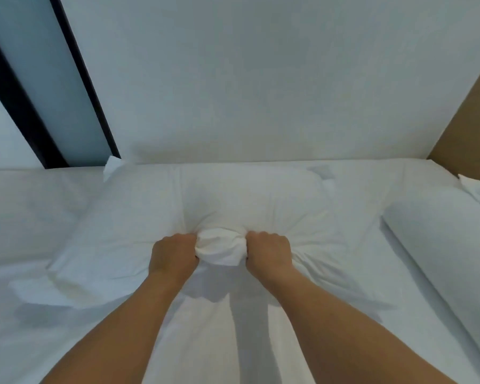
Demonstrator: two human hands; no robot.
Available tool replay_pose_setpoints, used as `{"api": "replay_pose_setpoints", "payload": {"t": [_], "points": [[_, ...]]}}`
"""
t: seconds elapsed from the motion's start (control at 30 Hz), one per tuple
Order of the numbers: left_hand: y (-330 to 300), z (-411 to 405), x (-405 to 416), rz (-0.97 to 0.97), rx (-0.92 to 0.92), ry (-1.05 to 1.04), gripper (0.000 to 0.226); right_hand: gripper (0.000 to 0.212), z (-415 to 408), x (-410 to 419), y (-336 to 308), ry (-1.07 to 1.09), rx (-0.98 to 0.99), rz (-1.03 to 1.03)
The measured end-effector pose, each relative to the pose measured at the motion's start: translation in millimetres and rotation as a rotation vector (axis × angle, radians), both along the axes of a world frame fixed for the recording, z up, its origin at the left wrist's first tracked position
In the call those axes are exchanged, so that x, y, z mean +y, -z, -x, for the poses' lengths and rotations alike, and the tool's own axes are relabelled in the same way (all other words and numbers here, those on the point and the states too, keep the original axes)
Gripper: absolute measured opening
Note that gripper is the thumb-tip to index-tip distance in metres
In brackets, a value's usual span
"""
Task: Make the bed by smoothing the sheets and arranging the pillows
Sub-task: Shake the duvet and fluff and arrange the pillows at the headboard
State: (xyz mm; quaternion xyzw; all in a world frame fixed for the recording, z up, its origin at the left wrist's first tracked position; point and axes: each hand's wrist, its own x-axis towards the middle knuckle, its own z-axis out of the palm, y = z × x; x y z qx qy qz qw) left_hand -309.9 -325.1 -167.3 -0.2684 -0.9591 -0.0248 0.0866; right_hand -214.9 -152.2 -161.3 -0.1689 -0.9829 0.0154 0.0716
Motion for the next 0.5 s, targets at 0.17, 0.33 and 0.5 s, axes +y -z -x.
{"api": "replay_pose_setpoints", "payload": {"t": [0.17, 0.33, 0.5], "points": [[-75, -91, -31, 0.178, -0.071, 0.104, 0.025, 0.017, -103, -26, -67, -0.053, 0.025, -0.145], [-193, -164, -32, 0.216, -0.04, 0.166, 0.02, 0.024, -189, -32, -175, -0.09, 0.021, -0.192], [-304, -243, -23, 0.118, 0.083, 0.187, 0.015, 0.02, -288, -30, -288, -0.105, 0.046, -0.407]]}}
